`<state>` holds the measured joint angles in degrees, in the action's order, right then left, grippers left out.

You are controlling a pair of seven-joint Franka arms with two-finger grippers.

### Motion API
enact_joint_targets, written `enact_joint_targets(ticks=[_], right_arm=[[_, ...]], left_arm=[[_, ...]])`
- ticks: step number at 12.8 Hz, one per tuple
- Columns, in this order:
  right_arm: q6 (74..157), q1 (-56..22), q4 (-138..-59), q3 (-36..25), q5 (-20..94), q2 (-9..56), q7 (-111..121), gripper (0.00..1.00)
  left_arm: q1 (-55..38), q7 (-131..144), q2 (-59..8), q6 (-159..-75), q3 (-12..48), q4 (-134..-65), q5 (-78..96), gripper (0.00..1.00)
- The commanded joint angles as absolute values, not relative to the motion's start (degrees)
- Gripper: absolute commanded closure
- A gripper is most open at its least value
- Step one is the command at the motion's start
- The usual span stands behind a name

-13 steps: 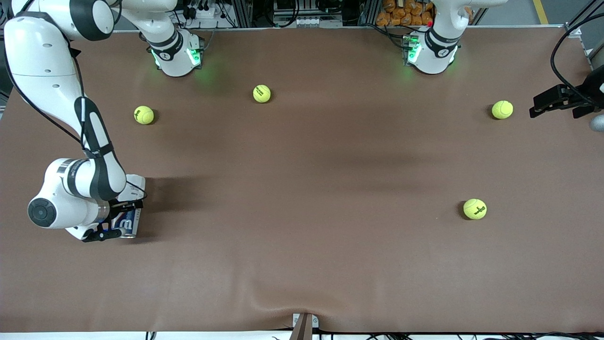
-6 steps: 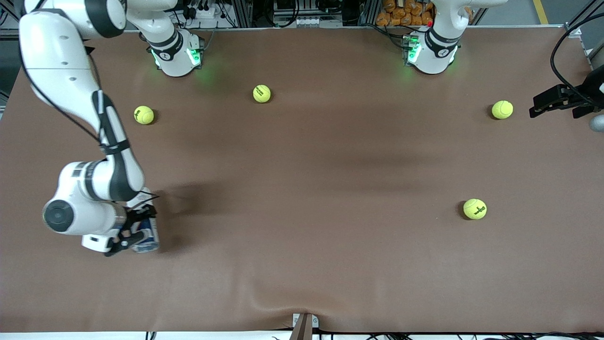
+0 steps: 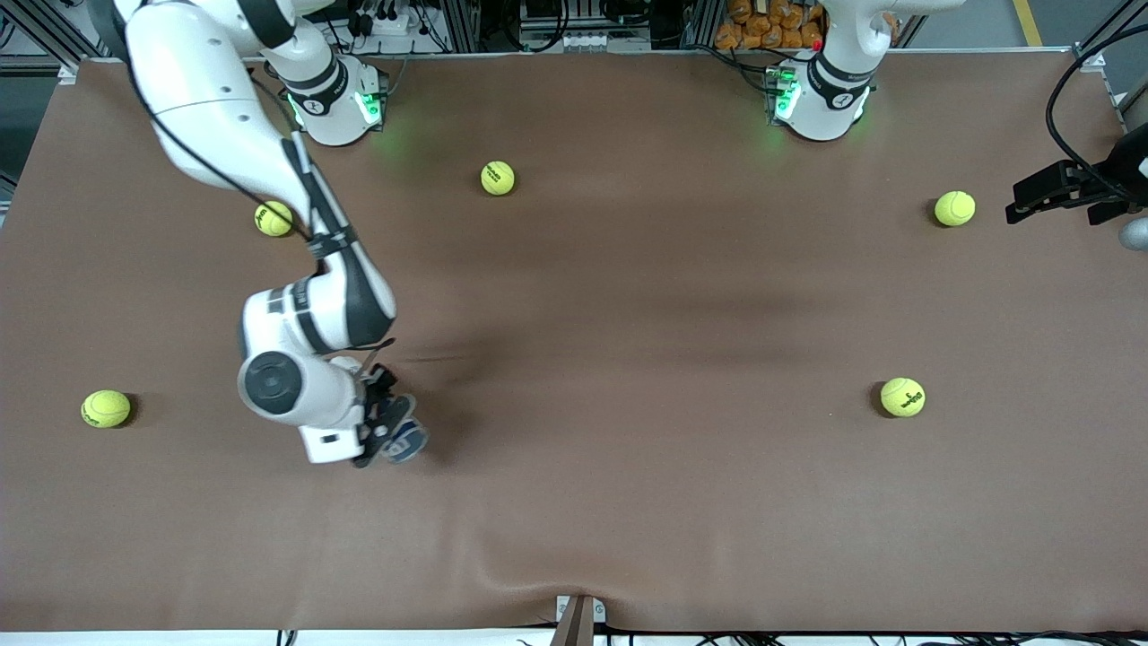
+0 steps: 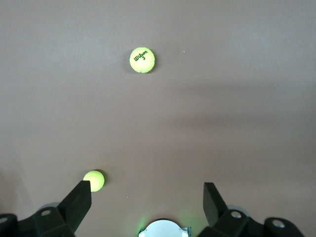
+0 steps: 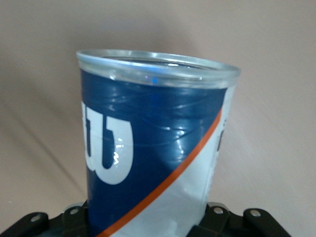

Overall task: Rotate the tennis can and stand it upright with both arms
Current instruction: 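Drag the can with the right gripper toward the table middle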

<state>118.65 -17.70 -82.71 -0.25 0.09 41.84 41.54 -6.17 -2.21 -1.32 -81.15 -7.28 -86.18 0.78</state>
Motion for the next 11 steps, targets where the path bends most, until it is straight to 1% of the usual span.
enact_joint_targets(ticks=[1, 3, 6, 8, 10, 11], right_arm=[[121.09, -23.09, -82.53, -0.88, -0.44, 41.13, 44.9, 0.33], [124.18, -29.24, -83.06, -0.97, -1.23, 41.13, 46.31, 0.33], [125.59, -37.5, -82.71, -0.97, -9.02, 41.83, 45.54, 0.33], [125.6, -42.95, -82.97, -1.23, -11.76, 42.88, 45.26, 0.33], [125.6, -46.13, -82.97, -1.23, -18.69, 44.46, 43.26, 0.33], [125.68, -46.14, -82.97, -1.23, -20.03, 45.43, 41.33, 0.33]], left_arm=[[-5.71, -2.72, -1.41, -81.3, -6.77, -85.78, 0.35, 0.0], [-5.63, -2.72, -1.41, -81.3, -6.77, -85.87, 0.35, 0.0], [-5.63, -2.72, -1.49, -81.3, -6.77, -85.87, 0.35, 0.0], [-5.63, -2.64, -1.49, -81.3, -6.77, -85.87, 0.35, 0.0], [-5.54, -2.72, -1.49, -81.3, -6.77, -85.87, 0.35, 0.0], [-5.54, -2.72, -1.49, -81.3, -6.77, -85.87, 0.35, 0.0]])
